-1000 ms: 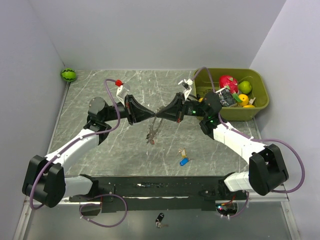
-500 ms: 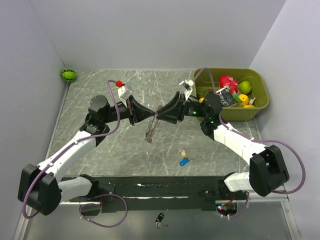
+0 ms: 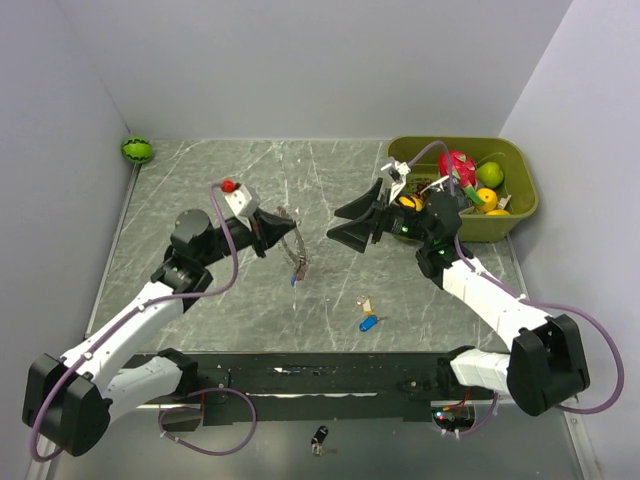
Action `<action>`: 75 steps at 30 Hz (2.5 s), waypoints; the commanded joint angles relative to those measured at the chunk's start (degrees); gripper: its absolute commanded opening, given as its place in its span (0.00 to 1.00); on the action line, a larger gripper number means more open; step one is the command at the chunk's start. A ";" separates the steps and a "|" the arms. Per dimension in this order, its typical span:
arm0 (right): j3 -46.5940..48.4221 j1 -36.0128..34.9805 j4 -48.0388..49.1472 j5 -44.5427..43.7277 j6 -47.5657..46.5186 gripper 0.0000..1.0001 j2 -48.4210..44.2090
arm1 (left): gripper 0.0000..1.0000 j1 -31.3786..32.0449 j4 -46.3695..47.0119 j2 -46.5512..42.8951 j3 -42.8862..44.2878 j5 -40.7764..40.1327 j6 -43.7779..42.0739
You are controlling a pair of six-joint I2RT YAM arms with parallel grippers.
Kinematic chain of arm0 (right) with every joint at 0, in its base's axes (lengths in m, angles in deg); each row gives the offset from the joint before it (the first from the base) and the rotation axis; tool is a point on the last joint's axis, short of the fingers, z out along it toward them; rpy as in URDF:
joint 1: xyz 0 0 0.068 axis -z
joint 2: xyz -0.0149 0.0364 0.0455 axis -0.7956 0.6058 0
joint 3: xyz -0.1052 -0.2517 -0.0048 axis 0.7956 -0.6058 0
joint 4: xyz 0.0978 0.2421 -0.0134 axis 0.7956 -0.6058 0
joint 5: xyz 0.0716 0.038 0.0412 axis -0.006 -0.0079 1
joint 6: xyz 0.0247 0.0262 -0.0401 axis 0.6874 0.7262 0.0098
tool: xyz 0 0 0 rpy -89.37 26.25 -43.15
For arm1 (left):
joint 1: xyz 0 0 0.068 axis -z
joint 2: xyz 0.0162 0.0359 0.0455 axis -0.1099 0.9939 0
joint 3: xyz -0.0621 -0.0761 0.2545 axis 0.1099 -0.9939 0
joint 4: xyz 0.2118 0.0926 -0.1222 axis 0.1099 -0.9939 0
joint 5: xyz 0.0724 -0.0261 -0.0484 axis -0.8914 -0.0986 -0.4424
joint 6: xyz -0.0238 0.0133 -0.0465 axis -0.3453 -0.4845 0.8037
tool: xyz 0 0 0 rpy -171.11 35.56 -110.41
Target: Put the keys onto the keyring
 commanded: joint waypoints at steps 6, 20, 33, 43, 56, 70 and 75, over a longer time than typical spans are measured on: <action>-2.30 0.20 -15.87 -17.20 -9.14 1.00 -7.78 | 0.01 5.82 6.69 -5.24 -3.17 0.73 -16.79; 7.36 0.64 -26.39 -6.40 -9.21 1.00 0.20 | 0.01 11.19 8.70 -7.79 -8.36 1.70 -30.25; 4.11 -5.77 -44.93 -32.32 -19.77 1.00 -5.25 | 0.01 11.19 22.33 -7.18 -15.57 -2.34 -19.54; -1.94 -6.74 -56.01 -42.79 -13.72 0.98 -5.86 | 0.01 10.13 21.37 -5.06 -16.98 -2.52 -18.12; -7.93 -7.00 -60.77 -39.28 -10.37 0.73 -4.72 | 0.01 10.04 23.56 -4.10 -17.76 1.17 -17.60; -10.92 -7.27 -59.36 -37.17 -6.85 0.61 0.55 | 0.01 10.04 22.51 -4.01 -16.80 3.98 -16.55; -10.65 -7.18 -59.62 -38.22 -6.94 0.54 2.66 | 0.01 10.04 21.28 -4.36 -15.75 5.21 -16.19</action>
